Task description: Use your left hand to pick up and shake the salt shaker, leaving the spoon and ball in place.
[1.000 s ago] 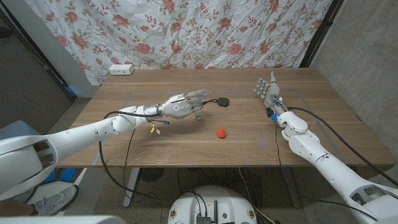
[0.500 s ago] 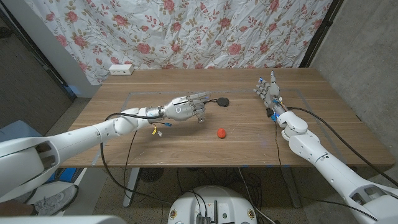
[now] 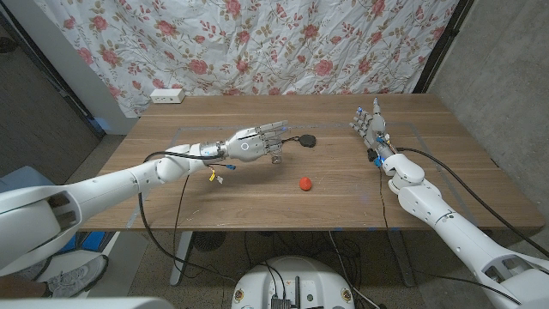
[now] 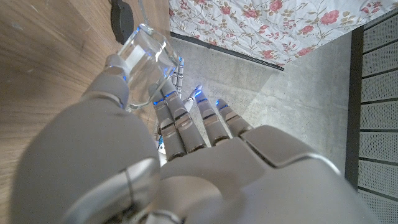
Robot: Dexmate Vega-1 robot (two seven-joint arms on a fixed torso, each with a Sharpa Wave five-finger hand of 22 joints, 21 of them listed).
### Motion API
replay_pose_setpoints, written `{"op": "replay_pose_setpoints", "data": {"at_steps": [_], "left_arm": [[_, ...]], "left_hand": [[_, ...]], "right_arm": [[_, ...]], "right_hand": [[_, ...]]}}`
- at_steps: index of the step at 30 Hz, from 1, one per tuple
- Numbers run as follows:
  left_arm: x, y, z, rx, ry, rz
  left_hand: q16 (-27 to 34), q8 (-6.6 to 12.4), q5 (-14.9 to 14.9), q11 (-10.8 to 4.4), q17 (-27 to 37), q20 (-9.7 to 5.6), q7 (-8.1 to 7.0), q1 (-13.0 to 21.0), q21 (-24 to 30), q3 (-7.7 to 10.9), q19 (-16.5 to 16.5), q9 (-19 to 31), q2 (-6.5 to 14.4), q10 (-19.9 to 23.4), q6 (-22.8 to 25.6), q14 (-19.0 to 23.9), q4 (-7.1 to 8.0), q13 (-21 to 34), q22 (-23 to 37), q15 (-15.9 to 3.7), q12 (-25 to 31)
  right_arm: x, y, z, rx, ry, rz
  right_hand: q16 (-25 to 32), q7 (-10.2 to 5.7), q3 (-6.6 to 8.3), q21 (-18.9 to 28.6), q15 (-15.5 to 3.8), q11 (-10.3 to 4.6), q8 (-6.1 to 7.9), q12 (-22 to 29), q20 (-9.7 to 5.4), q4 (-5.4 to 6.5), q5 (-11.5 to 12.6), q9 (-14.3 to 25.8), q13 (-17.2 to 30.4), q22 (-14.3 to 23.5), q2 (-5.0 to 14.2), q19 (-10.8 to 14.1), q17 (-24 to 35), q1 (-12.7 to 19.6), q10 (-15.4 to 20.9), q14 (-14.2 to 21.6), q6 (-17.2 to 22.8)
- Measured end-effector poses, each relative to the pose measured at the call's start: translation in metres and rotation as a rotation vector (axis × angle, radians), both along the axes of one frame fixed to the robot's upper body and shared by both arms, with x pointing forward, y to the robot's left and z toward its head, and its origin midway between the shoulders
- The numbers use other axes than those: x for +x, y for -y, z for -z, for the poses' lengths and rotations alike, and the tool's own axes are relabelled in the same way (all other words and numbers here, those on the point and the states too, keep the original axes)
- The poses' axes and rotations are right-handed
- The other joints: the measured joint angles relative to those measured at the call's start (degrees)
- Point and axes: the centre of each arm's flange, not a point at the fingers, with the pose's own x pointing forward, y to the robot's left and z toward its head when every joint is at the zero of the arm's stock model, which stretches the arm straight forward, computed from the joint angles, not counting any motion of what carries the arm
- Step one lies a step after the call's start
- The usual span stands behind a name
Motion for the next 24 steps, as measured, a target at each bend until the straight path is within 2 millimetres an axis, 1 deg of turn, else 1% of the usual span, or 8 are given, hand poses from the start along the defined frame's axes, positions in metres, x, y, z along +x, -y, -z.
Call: {"op": "replay_pose_setpoints", "data": {"at_steps": [13, 24], "left_arm": [[0.003, -0.009, -0.024, -0.011, 0.056, -0.024], [0.003, -0.016, -0.039, -0.027, 0.103, -0.041]], "left_hand": [[0.0, 0.02, 0.0, 0.0, 0.0, 0.0, 0.0, -0.03, 0.0, -0.07, 0.0, 0.0, 0.03, 0.0, 0.0, 0.0, -0.06, 0.01, 0.0, 0.0, 0.0], [0.0, 0.01, -0.02, 0.0, 0.0, 0.0, -0.01, -0.25, 0.0, -0.34, 0.0, 0.0, 0.25, 0.0, -0.01, 0.0, 0.04, 0.16, 0.0, 0.0, -0.11]], "right_arm": [[0.0, 0.0, 0.0, 0.0, 0.0, 0.001], [0.0, 0.0, 0.0, 0.0, 0.0, 0.001]], "right_hand": [[0.0, 0.0, 0.0, 0.0, 0.0, 0.0, 0.0, 0.0, 0.0, 0.0, 0.0, 0.0, 0.0, 0.0, 0.0, 0.0, 0.0, 0.0, 0.0, 0.0, 0.0], [0.0, 0.0, 0.0, 0.0, 0.0, 0.0, 0.0, 0.0, 0.0, 0.0, 0.0, 0.0, 0.0, 0.0, 0.0, 0.0, 0.3, 0.0, 0.0, 0.0, 0.0]]}}
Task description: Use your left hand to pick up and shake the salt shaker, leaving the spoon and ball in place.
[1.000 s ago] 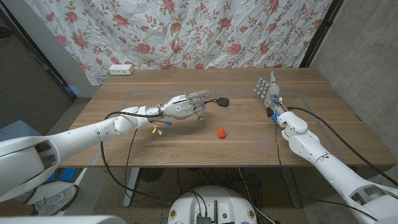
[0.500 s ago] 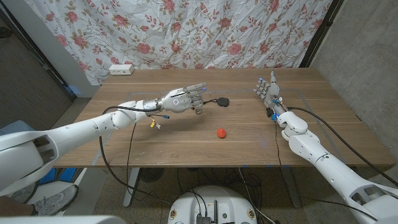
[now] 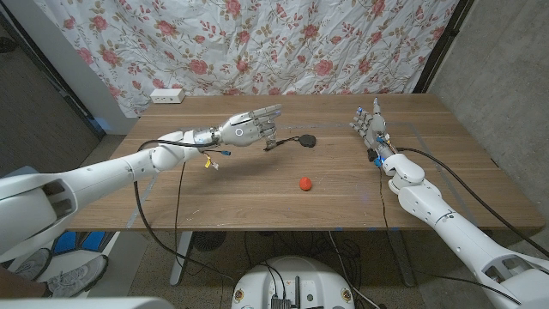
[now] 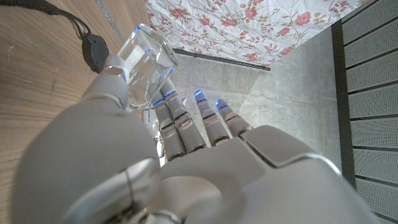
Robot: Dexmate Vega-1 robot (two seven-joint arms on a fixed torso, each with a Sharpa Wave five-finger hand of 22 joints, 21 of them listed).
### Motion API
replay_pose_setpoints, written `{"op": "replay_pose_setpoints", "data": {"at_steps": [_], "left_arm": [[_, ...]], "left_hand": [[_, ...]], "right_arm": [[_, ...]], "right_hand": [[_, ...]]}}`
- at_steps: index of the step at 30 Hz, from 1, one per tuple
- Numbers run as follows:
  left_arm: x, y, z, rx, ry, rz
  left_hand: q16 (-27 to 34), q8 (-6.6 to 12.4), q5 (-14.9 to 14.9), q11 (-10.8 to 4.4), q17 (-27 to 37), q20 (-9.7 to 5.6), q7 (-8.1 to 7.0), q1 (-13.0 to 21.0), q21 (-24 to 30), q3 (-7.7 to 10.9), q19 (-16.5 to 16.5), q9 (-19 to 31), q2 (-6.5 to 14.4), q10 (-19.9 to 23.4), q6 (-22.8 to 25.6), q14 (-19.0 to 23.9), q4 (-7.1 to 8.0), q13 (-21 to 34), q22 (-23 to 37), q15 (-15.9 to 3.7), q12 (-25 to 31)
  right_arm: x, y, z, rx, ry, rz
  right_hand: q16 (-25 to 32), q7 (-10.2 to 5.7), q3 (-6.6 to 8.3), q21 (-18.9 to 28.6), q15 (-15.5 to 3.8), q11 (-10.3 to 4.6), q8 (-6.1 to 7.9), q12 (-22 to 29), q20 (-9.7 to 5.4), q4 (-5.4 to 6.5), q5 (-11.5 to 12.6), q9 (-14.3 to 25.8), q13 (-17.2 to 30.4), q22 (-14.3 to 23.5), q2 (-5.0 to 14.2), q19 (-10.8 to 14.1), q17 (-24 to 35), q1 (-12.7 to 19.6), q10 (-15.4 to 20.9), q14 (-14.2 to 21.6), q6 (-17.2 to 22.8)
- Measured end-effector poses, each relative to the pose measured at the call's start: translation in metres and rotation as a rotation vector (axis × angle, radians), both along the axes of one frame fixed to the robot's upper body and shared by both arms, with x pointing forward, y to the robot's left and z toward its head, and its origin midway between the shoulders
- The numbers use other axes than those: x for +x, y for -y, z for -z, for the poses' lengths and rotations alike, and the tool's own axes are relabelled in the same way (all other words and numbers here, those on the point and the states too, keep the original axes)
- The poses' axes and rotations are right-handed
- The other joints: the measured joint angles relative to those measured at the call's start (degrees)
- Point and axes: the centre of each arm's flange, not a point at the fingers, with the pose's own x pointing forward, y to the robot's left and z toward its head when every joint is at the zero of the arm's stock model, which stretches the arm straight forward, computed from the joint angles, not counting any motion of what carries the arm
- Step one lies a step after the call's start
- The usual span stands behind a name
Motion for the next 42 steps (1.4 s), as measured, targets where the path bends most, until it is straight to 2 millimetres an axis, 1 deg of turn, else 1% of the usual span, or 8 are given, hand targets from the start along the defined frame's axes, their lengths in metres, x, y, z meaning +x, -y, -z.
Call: {"op": "replay_pose_setpoints", "data": {"at_steps": [7, 12, 14, 18, 21, 23, 32, 42], "left_arm": [[-0.002, -0.004, -0.008, -0.014, 0.02, -0.005], [-0.004, -0.007, -0.014, -0.058, 0.028, -0.003], [-0.005, -0.009, -0.016, -0.078, 0.026, -0.001], [-0.006, -0.011, -0.017, -0.117, 0.007, 0.006], [-0.006, -0.011, -0.017, -0.147, -0.012, 0.014], [-0.006, -0.012, -0.016, -0.162, -0.023, 0.016], [-0.004, -0.015, -0.015, -0.234, -0.075, 0.017], [0.002, -0.024, -0.016, -0.369, -0.175, 0.008]], "left_hand": [[0.0, -0.01, -0.01, 0.0, 0.0, 0.0, -0.01, -0.01, 0.0, -0.14, 0.0, 0.0, 0.0, 0.0, -0.01, 0.0, -0.14, 0.2, 0.0, 0.0, -0.22], [0.0, -0.02, -0.02, 0.0, 0.0, 0.0, -0.01, -0.08, 0.0, -0.15, 0.0, 0.0, 0.08, 0.0, -0.01, 0.0, -0.15, 0.2, 0.0, 0.0, -0.22], [0.0, -0.14, -0.02, 0.0, 0.0, 0.0, -0.01, -0.07, 0.0, -0.38, 0.0, 0.0, 0.08, 0.0, -0.01, 0.0, 0.07, 0.2, 0.0, 0.0, -0.23], [0.0, -0.23, -0.07, 0.0, 0.0, 0.0, -0.21, -0.08, 0.0, -0.39, 0.0, 0.0, 0.07, 0.0, -0.21, 0.0, 0.07, 0.19, 0.0, 0.0, -0.28], [0.0, -0.24, -0.07, 0.0, 0.0, 0.0, -0.21, -0.08, 0.0, -0.46, 0.0, 0.0, 0.08, 0.0, -0.21, 0.0, 0.0, 0.19, 0.0, 0.0, -0.28], [0.0, -0.41, -0.1, 0.08, 0.0, 0.0, -0.21, -0.23, 0.0, -0.69, 0.0, 0.0, 0.23, -0.08, -0.21, 0.0, 0.22, 0.18, 0.0, 0.0, -0.28], [0.0, -0.67, -0.19, -0.14, 0.0, 0.0, -0.21, -0.37, 0.0, -0.83, 0.0, 0.0, 0.37, 0.14, -0.21, 0.0, 0.08, 0.35, 0.0, 0.0, -0.29], [0.0, -0.92, -0.24, -0.21, 0.0, 0.0, 0.03, -0.52, 0.0, -0.84, 0.0, 0.0, 0.52, 0.48, 0.03, 0.31, 0.07, 0.37, 0.0, 0.31, -0.35]], "right_arm": [[0.0, 0.0, 0.0, 0.0, 0.0, 0.0], [0.0, 0.0, 0.0, 0.0, 0.0, 0.0], [0.0, 0.0, 0.0, 0.0, 0.0, 0.0], [0.0, 0.0, 0.0, 0.0, 0.0, 0.0], [0.0, 0.0, 0.0, 0.0, 0.0, 0.0], [0.0, 0.0, 0.0, 0.0, 0.0, 0.0], [0.0, 0.0, 0.0, 0.0, 0.0, -0.001], [0.0, 0.0, 0.0, 0.0, 0.0, -0.001]], "right_hand": [[0.0, 0.0, 0.0, 0.0, 0.0, 0.0, 0.0, 0.0, 0.0, 0.0, 0.0, 0.0, 0.0, 0.0, 0.0, 0.0, 0.0, 0.0, 0.0, 0.0, 0.0], [0.0, 0.0, 0.0, 0.0, 0.0, 0.0, 0.0, 0.0, 0.0, 0.0, 0.0, 0.0, -0.01, 0.0, 0.0, 0.0, -0.01, 0.0, 0.0, 0.0, 0.0], [0.0, 0.0, 0.0, 0.0, 0.0, 0.0, 0.0, 0.0, 0.0, 0.0, 0.0, 0.0, -0.01, 0.0, 0.0, 0.0, -0.01, 0.0, 0.0, 0.0, 0.0], [0.0, 0.0, 0.0, 0.0, 0.0, 0.0, 0.0, 0.0, 0.0, 0.0, 0.0, 0.0, -0.01, 0.0, 0.0, 0.0, -0.01, 0.0, 0.0, 0.0, 0.0], [0.0, 0.0, 0.0, 0.0, 0.0, 0.0, 0.0, 0.0, 0.0, 0.0, 0.0, 0.0, -0.01, 0.0, 0.0, 0.0, -0.01, 0.0, 0.0, 0.0, 0.0], [0.0, 0.0, 0.0, 0.0, 0.0, 0.0, 0.0, 0.0, 0.0, 0.0, 0.0, 0.0, -0.01, 0.0, 0.0, 0.0, -0.01, 0.0, 0.0, 0.0, 0.0], [0.0, 0.0, 0.0, 0.0, 0.0, 0.0, 0.0, 0.0, 0.0, 0.0, 0.0, 0.0, -0.01, 0.0, 0.0, 0.0, -0.01, 0.0, 0.0, 0.0, 0.0], [0.0, 0.0, 0.0, 0.0, 0.0, 0.0, 0.0, 0.0, 0.0, 0.0, 0.0, 0.0, -0.01, 0.0, 0.0, 0.0, -0.02, 0.0, 0.0, 0.0, 0.0]]}}
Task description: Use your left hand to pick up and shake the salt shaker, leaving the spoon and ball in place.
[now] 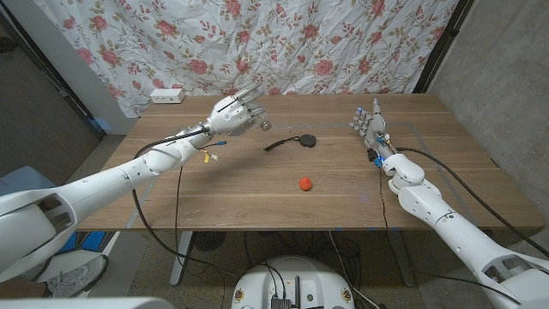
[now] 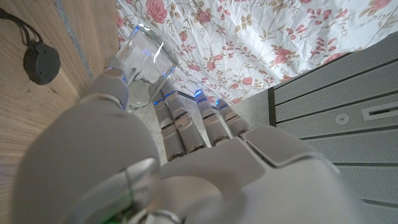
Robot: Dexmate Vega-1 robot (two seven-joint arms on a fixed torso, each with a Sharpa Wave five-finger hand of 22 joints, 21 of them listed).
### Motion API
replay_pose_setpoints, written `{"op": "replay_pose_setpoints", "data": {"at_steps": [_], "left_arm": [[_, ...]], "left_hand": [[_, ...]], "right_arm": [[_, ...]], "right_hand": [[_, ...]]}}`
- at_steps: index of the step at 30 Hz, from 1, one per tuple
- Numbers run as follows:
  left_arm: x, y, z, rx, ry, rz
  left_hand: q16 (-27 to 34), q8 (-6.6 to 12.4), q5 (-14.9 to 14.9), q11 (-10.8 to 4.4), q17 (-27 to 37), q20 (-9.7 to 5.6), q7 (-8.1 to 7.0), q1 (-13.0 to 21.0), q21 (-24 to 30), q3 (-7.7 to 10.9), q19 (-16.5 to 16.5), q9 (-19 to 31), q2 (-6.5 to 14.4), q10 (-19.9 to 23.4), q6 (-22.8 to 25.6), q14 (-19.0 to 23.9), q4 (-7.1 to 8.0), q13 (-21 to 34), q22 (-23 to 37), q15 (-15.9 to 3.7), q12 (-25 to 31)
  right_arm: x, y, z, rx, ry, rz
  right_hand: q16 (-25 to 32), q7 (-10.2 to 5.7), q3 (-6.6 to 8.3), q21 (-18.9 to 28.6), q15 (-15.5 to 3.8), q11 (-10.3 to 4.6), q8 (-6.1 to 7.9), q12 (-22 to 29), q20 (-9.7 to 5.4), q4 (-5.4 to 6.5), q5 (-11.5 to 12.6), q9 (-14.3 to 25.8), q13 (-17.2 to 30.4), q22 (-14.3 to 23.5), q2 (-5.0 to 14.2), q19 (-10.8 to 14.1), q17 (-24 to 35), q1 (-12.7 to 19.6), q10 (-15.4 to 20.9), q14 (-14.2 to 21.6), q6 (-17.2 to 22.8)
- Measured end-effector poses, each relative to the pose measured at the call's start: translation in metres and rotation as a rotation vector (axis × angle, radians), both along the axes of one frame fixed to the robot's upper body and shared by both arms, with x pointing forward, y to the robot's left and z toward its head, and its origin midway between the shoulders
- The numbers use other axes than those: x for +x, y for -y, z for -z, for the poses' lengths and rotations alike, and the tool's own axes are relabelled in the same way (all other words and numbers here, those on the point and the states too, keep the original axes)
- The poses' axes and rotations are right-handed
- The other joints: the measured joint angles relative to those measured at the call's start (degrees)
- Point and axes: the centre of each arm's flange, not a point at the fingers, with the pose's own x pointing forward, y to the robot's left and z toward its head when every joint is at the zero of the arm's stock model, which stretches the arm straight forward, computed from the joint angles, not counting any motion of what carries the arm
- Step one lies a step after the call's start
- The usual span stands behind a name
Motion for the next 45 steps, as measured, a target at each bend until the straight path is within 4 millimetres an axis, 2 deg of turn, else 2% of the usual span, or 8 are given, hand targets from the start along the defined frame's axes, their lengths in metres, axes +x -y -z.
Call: {"op": "replay_pose_setpoints", "data": {"at_steps": [22, 45], "left_arm": [[0.006, -0.008, 0.0, -0.278, -0.206, 0.037], [0.001, -0.015, 0.013, -0.563, -0.437, 0.104]], "left_hand": [[0.0, -0.64, 0.07, 0.18, 0.0, 0.21, 0.0, 0.01, 0.0, -0.4, 0.21, 0.1, -0.01, 0.17, 0.01, 0.31, 0.07, 0.11, 0.0, -0.31, -0.16], [0.0, -1.27, 0.02, 0.2, 0.0, 0.41, 0.22, -0.39, 0.0, -0.78, 0.41, -0.26, 0.39, 0.16, 0.23, 0.31, 0.14, 0.26, 0.0, -0.31, -0.17]], "right_arm": [[0.0, 0.0, 0.0, 0.0, 0.0, 0.0], [0.0, 0.0, 0.0, 0.0, 0.0, 0.0]], "right_hand": [[0.0, 0.0, 0.0, 0.0, 0.0, 0.0, 0.0, 0.0, 0.0, 0.0, 0.0, 0.0, 0.0, 0.0, 0.0, 0.0, -0.01, 0.0, 0.0, 0.0, 0.0], [0.0, 0.0, 0.0, 0.0, 0.0, 0.0, 0.0, 0.0, 0.0, 0.0, 0.0, 0.0, 0.0, 0.0, 0.0, 0.0, -0.01, 0.0, 0.0, 0.0, 0.0]]}}
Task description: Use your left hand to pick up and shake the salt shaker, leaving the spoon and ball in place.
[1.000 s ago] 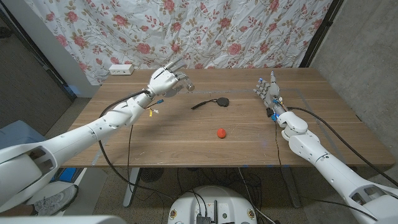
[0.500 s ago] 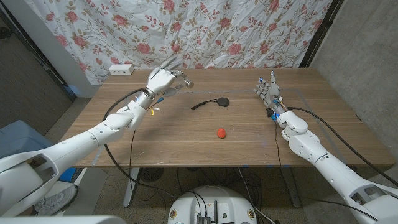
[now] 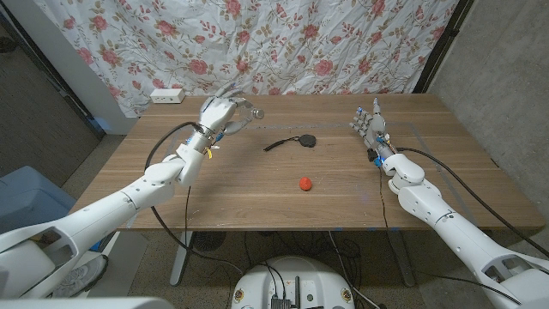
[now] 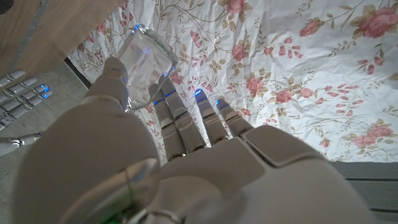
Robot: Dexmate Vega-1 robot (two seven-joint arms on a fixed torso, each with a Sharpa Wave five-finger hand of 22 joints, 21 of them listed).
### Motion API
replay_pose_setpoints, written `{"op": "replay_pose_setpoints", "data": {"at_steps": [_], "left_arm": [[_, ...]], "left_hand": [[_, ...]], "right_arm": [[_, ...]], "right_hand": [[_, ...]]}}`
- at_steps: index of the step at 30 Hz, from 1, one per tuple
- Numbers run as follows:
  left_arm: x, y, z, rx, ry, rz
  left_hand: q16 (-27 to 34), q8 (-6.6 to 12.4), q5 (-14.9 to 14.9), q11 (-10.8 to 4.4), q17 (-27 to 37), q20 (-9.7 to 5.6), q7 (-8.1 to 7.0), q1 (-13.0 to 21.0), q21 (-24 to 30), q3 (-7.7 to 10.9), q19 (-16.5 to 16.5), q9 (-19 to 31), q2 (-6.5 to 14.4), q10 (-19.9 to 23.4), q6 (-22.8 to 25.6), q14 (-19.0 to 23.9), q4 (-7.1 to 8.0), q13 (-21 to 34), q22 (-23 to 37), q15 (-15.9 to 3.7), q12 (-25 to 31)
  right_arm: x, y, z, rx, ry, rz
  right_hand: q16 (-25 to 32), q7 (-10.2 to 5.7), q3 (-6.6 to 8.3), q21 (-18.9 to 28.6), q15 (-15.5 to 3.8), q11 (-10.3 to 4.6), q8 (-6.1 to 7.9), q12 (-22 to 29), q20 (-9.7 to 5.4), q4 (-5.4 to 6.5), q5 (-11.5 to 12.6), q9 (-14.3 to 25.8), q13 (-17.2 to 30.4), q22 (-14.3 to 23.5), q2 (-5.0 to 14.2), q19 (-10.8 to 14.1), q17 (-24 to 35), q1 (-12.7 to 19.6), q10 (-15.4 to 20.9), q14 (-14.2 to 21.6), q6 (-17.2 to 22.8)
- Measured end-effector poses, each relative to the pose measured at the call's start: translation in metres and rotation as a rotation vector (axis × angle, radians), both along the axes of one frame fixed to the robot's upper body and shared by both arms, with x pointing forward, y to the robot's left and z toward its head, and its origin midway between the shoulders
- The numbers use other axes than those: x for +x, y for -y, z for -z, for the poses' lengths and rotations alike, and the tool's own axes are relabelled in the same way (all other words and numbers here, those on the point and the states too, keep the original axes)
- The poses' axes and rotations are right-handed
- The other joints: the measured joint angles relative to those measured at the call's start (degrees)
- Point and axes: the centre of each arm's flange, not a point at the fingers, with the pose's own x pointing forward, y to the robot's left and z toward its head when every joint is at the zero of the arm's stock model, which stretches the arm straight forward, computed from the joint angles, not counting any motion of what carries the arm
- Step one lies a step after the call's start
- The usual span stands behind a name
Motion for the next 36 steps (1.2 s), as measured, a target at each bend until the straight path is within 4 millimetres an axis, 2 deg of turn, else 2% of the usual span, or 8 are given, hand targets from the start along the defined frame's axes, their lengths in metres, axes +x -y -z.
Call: {"op": "replay_pose_setpoints", "data": {"at_steps": [36], "left_arm": [[0.009, 0.006, 0.025, -0.398, -0.326, 0.135]], "left_hand": [[0.0, -1.04, 0.04, -0.01, -0.13, 0.31, 0.2, -0.67, 0.0, -0.3, 0.31, -0.23, 0.67, -0.43, 0.2, 0.3, 0.18, -0.26, 0.18, 0.3, -0.21]], "right_arm": [[0.0, 0.0, 0.0, 0.0, 0.0, 0.0]], "right_hand": [[0.0, 0.0, 0.0, 0.0, 0.0, 0.0, 0.0, 0.0, 0.0, 0.0, 0.0, 0.0, 0.0, 0.0, 0.0, 0.0, 0.0, 0.0, 0.0, 0.0, 0.0]]}}
